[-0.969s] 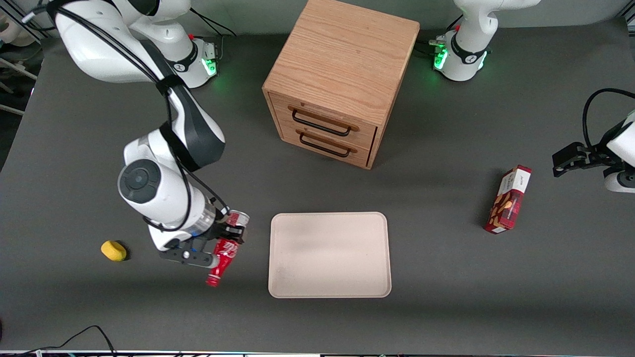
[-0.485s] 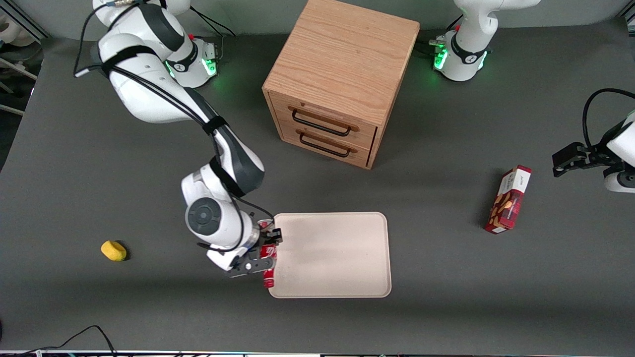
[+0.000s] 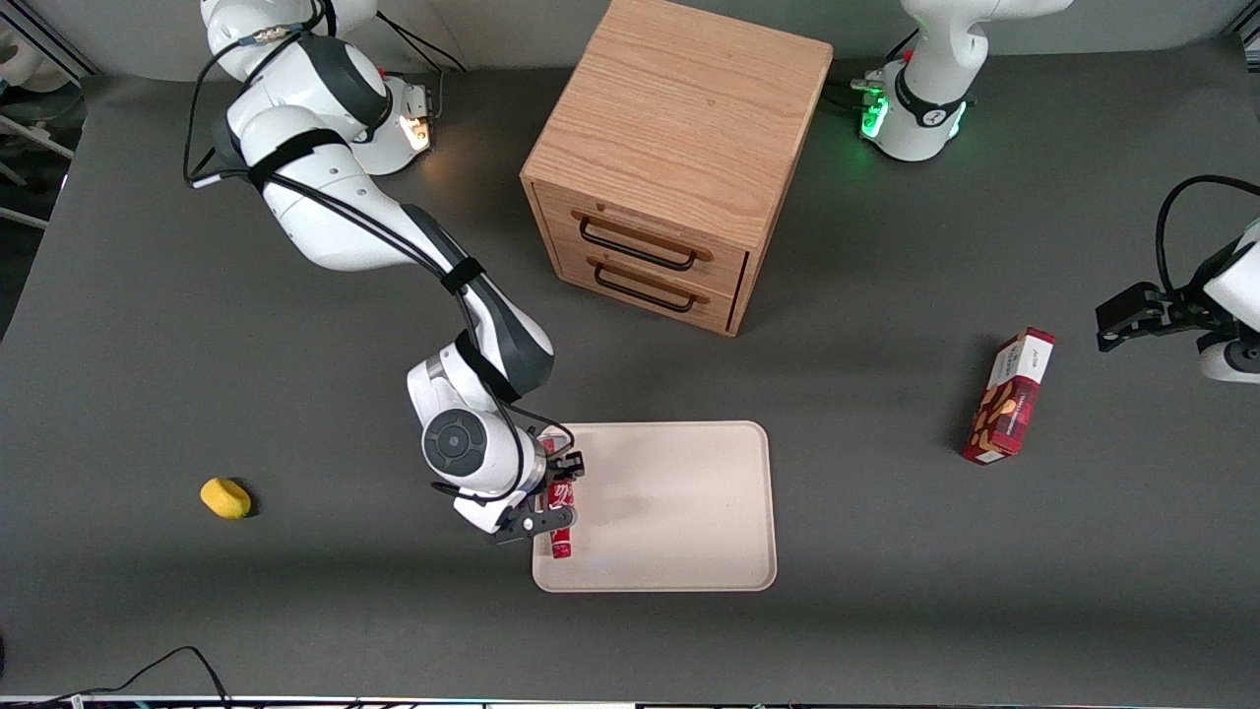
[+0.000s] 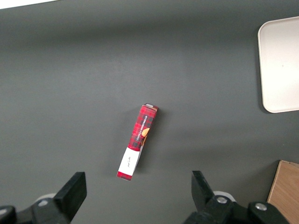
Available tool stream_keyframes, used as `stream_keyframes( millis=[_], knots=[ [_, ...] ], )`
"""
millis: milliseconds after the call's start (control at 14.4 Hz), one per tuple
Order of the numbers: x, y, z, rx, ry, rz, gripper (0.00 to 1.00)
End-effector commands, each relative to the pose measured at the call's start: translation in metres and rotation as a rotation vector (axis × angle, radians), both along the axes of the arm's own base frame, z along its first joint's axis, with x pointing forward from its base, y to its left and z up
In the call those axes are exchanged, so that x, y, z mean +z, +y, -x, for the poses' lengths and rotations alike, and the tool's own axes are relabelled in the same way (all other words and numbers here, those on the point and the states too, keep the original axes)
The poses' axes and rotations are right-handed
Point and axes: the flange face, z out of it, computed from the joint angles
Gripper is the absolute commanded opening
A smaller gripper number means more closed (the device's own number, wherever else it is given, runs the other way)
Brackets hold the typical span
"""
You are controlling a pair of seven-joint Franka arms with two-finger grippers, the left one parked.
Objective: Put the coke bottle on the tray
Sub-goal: 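Lower the bottle onto the tray and open the right gripper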
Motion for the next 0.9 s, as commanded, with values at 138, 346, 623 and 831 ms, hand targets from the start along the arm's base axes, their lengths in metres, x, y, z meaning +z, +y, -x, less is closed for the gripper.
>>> stream_keyframes(
  millis=[138,346,623,831],
  knots=[
    [-0.0001,0.0001,-0.0085,-0.057,-0.016,-0.018,0.06],
    [-0.0002,0.0018,-0.0078,-0.1,-0.01,-0.018,1.0],
    [-0.0041,0.0021,-0.0058,-0.103,-0.004,-0.011,1.0],
    [-0.0097,0.0021,-0.0048,-0.102,-0.001,-0.01,1.0]
  ],
)
